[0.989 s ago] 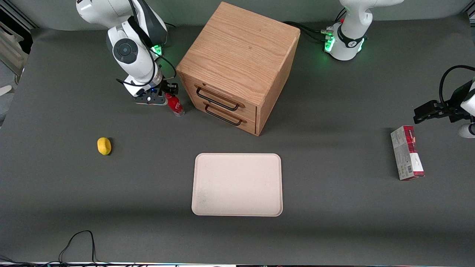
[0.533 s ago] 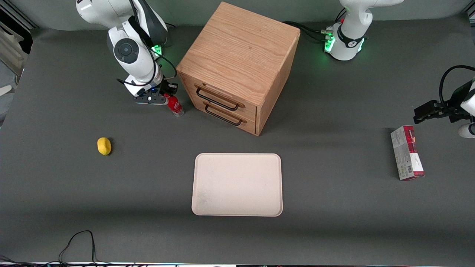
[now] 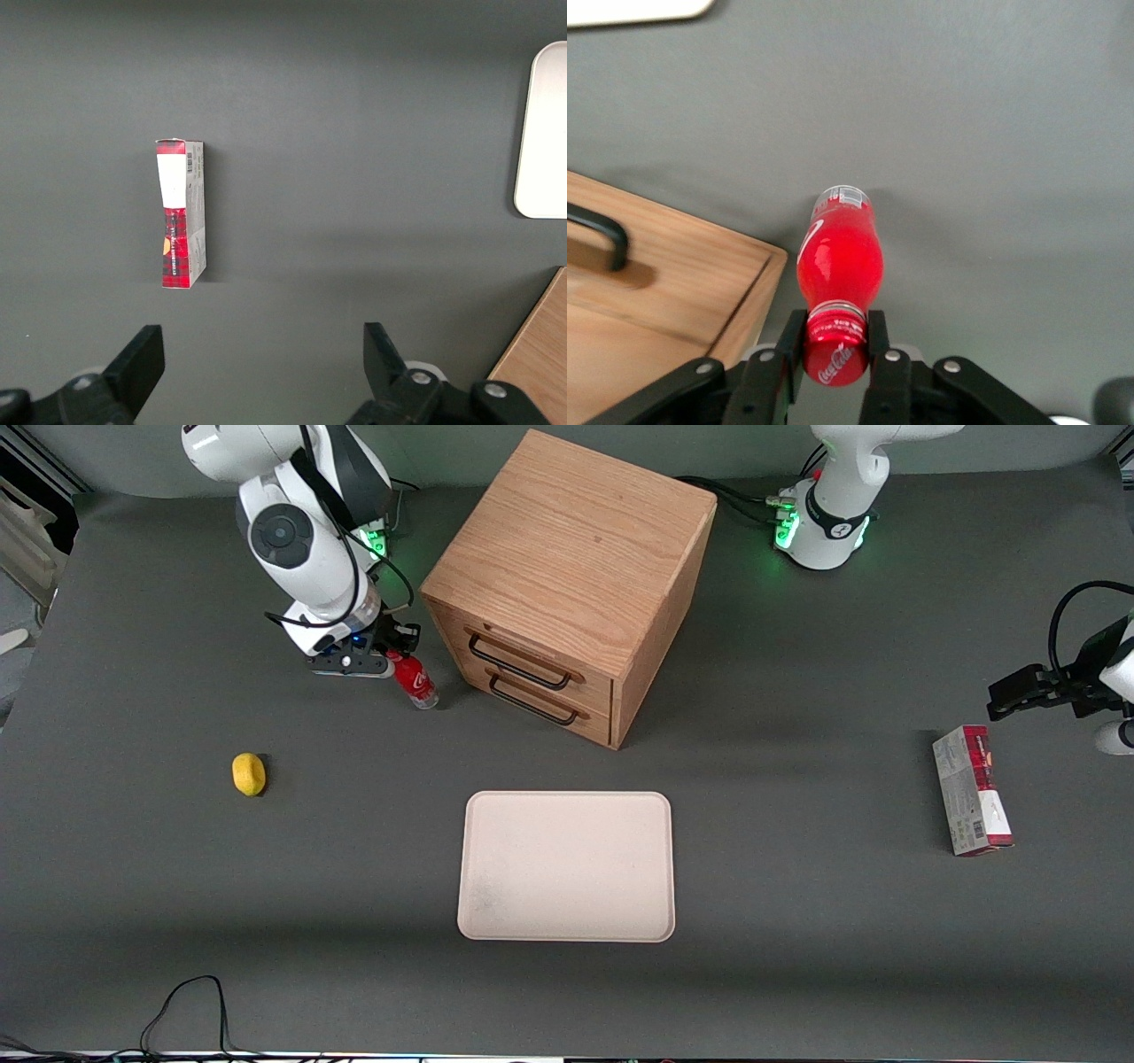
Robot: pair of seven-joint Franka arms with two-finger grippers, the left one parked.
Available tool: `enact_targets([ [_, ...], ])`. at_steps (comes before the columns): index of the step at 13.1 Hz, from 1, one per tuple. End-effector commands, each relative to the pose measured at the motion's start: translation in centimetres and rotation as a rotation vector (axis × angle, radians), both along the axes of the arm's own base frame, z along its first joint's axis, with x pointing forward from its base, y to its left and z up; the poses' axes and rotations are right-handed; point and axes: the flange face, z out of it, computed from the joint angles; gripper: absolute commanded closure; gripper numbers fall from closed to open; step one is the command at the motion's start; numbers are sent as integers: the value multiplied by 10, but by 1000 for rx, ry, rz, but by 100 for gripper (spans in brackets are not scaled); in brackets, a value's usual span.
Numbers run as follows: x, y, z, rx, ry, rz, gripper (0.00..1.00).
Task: Place coke bottle on tray
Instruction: 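Lower the right gripper and close it around the bottle's cap end, then carry the held bottle with the right gripper to the tray corner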
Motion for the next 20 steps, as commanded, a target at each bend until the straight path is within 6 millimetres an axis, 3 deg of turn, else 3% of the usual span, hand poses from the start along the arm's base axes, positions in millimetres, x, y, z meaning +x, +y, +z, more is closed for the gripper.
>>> enact_targets([
  [1,48,-10,87,19,10,2,100],
  [3,87,-16,140,22,11,4,100],
  [5,124,-21,177,8,16,-13,100],
  [8,162,-17,191,-9,23,-9,100],
  [11,206,10,175,-43,19,-27,100],
  [14,254,35,119,-42,-12,-112,100],
  [16,270,60,88,-4,-59,-140,100],
  [18,284,71,53,10,-81,-164,100],
  [20,293,82,44,47,-135,-201,100],
])
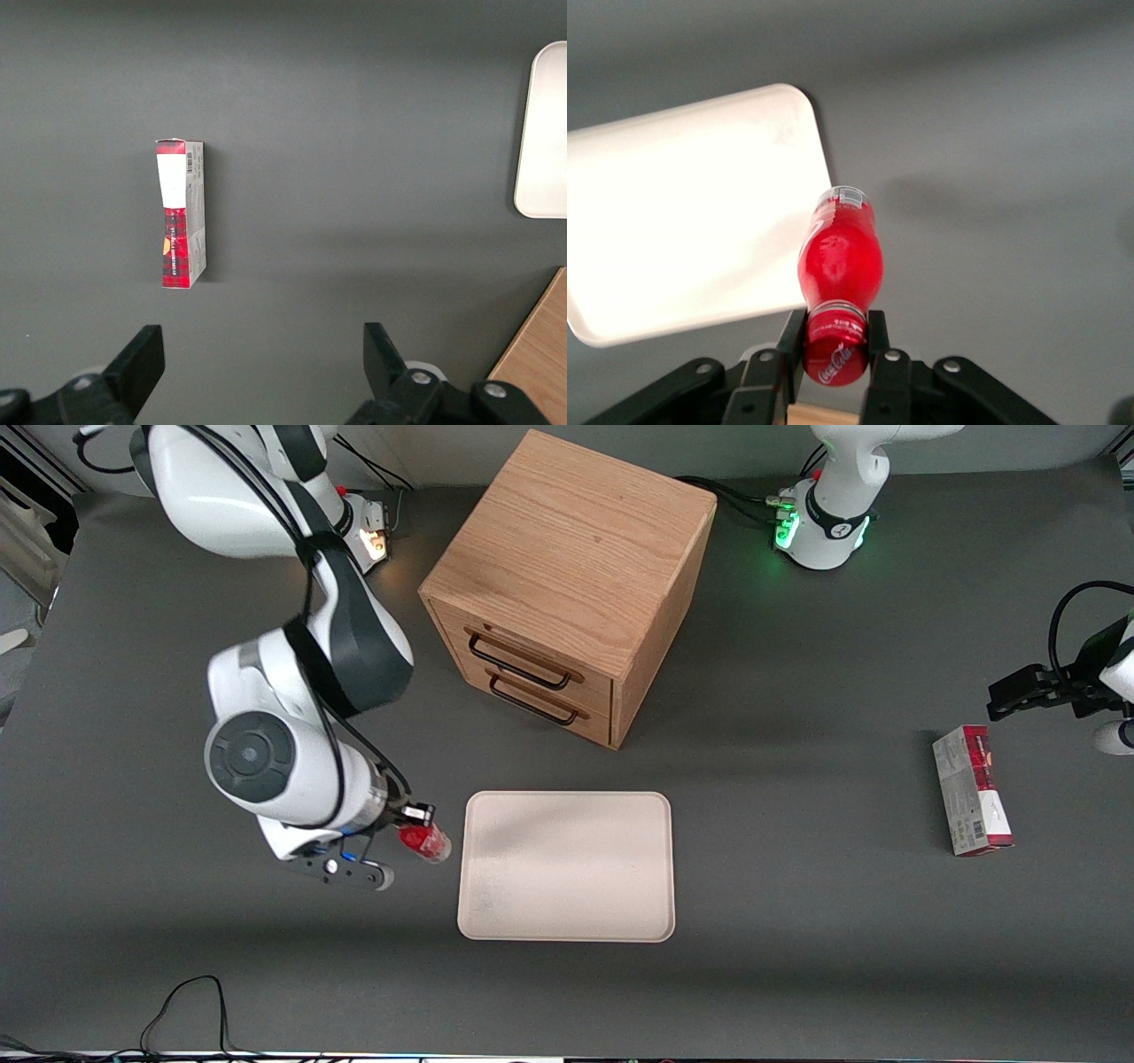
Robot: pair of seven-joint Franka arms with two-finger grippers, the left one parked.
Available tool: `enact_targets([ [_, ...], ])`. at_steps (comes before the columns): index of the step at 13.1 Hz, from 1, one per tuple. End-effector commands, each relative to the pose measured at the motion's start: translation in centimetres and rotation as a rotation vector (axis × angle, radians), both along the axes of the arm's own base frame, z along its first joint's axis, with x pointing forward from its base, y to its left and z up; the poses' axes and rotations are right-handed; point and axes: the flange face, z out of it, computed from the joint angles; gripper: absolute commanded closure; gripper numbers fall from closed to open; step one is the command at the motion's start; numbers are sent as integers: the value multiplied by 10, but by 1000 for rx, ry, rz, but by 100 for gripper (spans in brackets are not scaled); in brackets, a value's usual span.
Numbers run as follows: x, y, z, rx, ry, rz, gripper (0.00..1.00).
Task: Place coke bottle on tray
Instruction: 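Carry the held bottle with the right gripper to the tray corner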
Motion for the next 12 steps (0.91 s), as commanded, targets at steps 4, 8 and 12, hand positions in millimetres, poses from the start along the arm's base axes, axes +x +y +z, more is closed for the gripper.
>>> enact_targets([
  [4,21,20,-15,84,-106,-75,100],
  [8,32,24,-47,96,-140,-81,100],
  [12,32,26,-64,86,-120,-79,100],
])
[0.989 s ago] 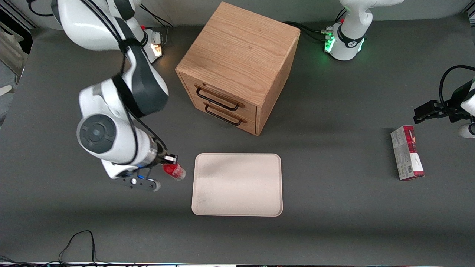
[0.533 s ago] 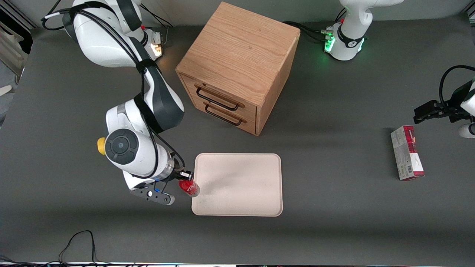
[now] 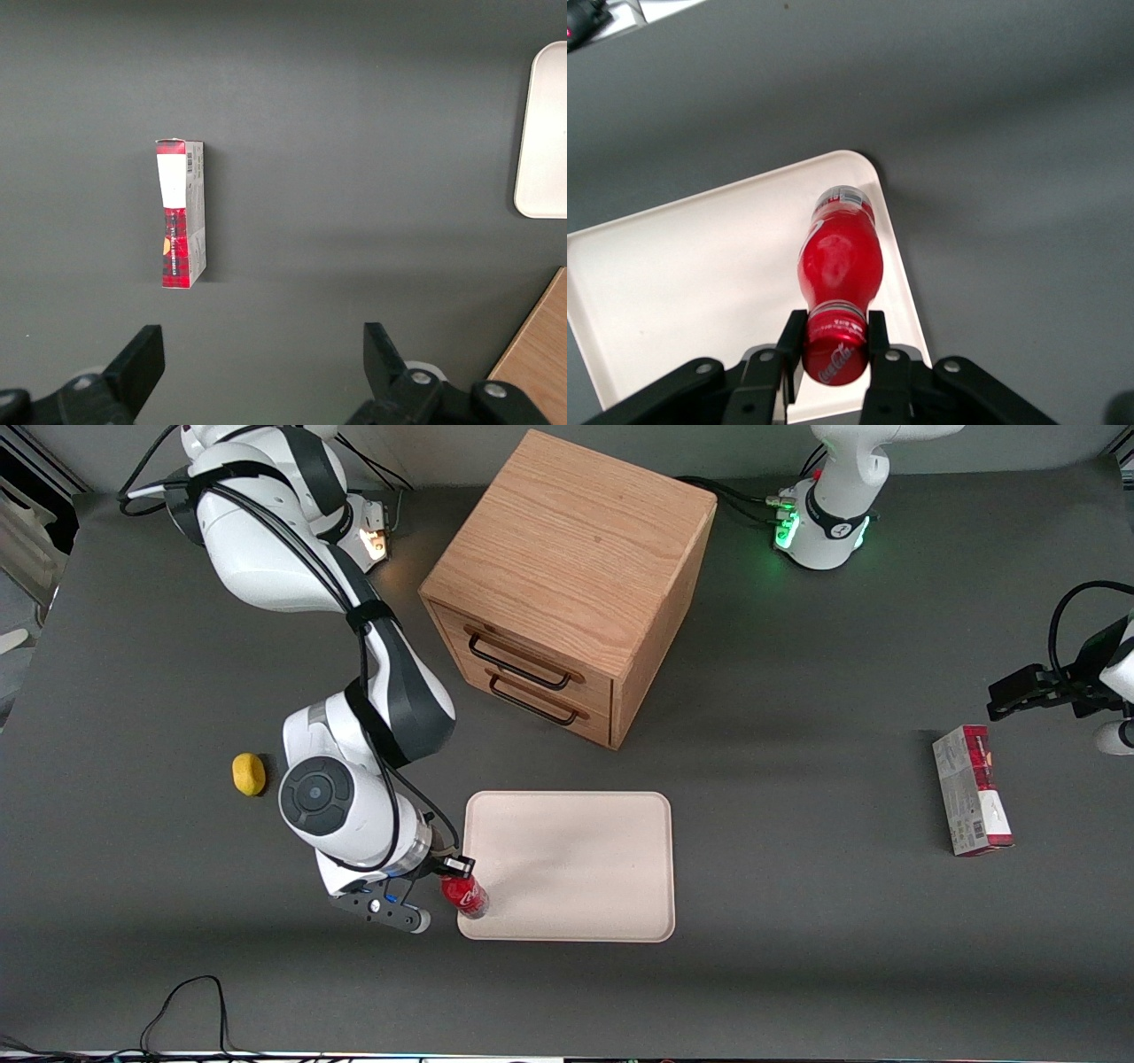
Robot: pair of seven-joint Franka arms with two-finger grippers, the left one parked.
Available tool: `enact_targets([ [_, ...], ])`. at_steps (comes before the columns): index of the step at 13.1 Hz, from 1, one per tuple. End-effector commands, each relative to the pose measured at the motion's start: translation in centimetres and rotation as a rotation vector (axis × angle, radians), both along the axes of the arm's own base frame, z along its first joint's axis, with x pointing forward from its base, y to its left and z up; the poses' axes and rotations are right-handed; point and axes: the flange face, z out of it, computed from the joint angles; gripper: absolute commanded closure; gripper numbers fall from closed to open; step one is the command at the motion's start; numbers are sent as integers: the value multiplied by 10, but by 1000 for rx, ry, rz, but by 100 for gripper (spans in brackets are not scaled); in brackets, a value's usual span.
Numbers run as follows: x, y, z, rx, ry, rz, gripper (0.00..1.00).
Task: Place coke bottle on tray
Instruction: 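Carry the held bottle with the right gripper to the tray corner, then lower the bottle onto the tray and open the right gripper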
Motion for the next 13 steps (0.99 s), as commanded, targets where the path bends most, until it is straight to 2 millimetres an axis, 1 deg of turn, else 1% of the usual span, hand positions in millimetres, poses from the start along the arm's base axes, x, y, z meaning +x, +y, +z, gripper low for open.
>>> enact_targets([
  [1,4,6,1,28,-10,-21,100],
  [4,5,9,-14,26,-9,-21,100],
  [7,6,9,-16,29,-16,-21,100],
  [8,6,9,-22,26,-11,-22,100],
  [10,7,9,-22,27,-12,-20,100],
  [11,7,9,-23,26,-11,-22,68],
  [12,7,9,-23,24,-12,-22,7],
  [13,7,9,-23,25,-11,-22,0],
])
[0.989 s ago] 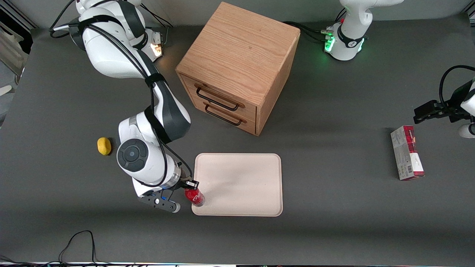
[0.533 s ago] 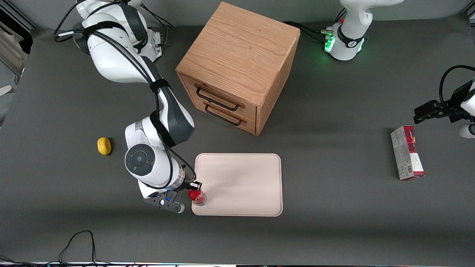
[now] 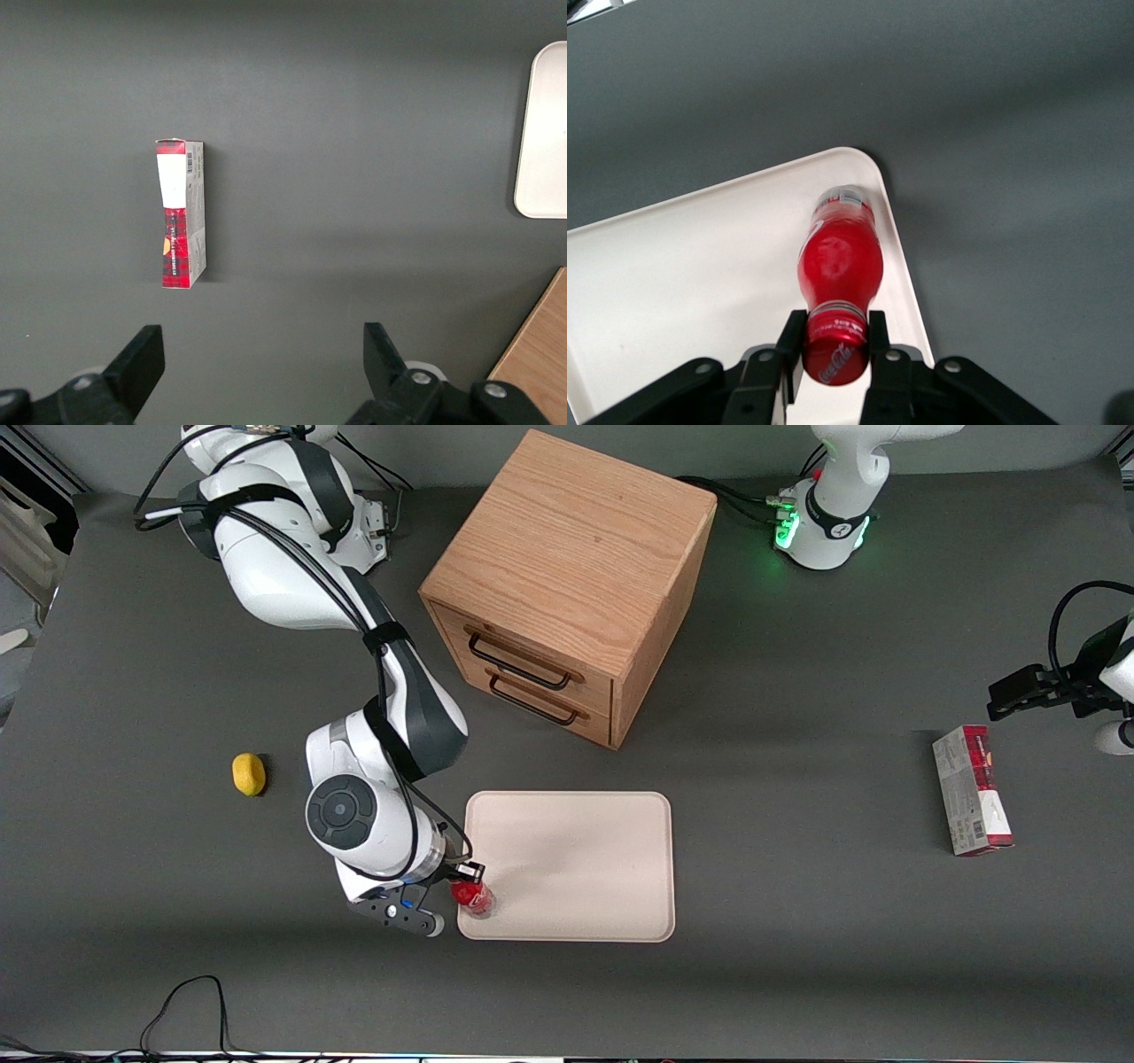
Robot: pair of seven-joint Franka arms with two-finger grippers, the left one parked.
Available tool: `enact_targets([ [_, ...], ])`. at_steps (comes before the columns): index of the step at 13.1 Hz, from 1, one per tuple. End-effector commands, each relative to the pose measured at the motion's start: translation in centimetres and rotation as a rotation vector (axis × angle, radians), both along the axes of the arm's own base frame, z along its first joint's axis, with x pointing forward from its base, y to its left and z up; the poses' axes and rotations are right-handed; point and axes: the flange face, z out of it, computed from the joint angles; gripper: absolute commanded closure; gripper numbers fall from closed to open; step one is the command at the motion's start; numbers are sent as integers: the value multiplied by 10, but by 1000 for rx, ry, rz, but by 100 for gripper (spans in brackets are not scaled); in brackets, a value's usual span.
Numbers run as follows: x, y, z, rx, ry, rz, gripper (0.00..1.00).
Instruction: Place coke bottle on tray
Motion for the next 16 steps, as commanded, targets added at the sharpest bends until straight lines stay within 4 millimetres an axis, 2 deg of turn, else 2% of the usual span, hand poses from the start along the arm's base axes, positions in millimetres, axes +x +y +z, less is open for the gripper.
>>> enact_targets([
  [1,4,4,6,24,-15,-22,0],
  [16,5,5,8,29,-28,-22,0],
])
